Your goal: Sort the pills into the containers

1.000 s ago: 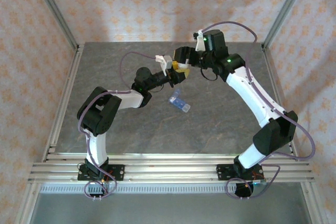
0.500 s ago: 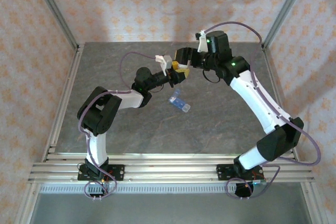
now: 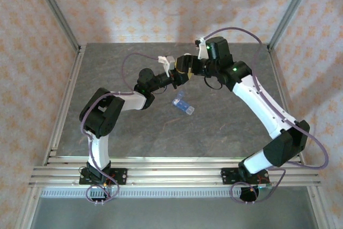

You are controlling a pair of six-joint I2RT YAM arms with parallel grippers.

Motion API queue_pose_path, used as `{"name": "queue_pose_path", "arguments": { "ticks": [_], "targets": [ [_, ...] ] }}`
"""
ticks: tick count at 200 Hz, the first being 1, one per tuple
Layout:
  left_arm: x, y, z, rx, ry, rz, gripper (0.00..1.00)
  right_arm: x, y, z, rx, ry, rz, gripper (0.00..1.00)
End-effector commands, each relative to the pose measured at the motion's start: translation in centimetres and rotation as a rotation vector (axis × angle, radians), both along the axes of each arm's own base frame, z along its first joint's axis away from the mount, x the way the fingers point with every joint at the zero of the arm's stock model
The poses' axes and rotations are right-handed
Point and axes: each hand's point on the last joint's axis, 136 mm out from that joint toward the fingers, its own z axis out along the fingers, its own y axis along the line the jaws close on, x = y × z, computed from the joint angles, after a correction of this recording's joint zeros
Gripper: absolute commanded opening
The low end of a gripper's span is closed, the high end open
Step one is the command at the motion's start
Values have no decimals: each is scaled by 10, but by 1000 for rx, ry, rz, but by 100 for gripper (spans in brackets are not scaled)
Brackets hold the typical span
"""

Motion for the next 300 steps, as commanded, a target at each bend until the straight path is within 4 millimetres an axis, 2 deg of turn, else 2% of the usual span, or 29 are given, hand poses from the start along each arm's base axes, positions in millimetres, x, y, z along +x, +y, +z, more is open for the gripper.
{"name": "queue_pose_path", "arguments": {
  "ticks": [1,39,64,99,148,223,256,300],
  "targets": [
    [-2,-1,18,-28,-67,-15,0,-10,-1,26,37,-53,9,76],
    [-1,0,16,-24,-64,-13,0,-4,-17,39,-20,-107,-49,76],
    [-2,1,15,-23,-62,-13,0,10,-30,43,-64,-117,-107,76],
    [-4,2,15,-22,-60,-20,0,32,-44,25,-183,-84,-150,76],
    [-5,3,16,-22,-59,-26,0,44,-33,5,-153,-23,-107,77],
    [-5,2,21,-29,-68,-31,0,48,-20,-6,-60,27,-77,73],
    [-4,2,23,-31,-71,-31,0,47,-18,-12,-55,44,-70,66],
    [-4,2,24,-34,-71,-31,0,45,-20,-13,-59,42,-73,40]
  ]
}}
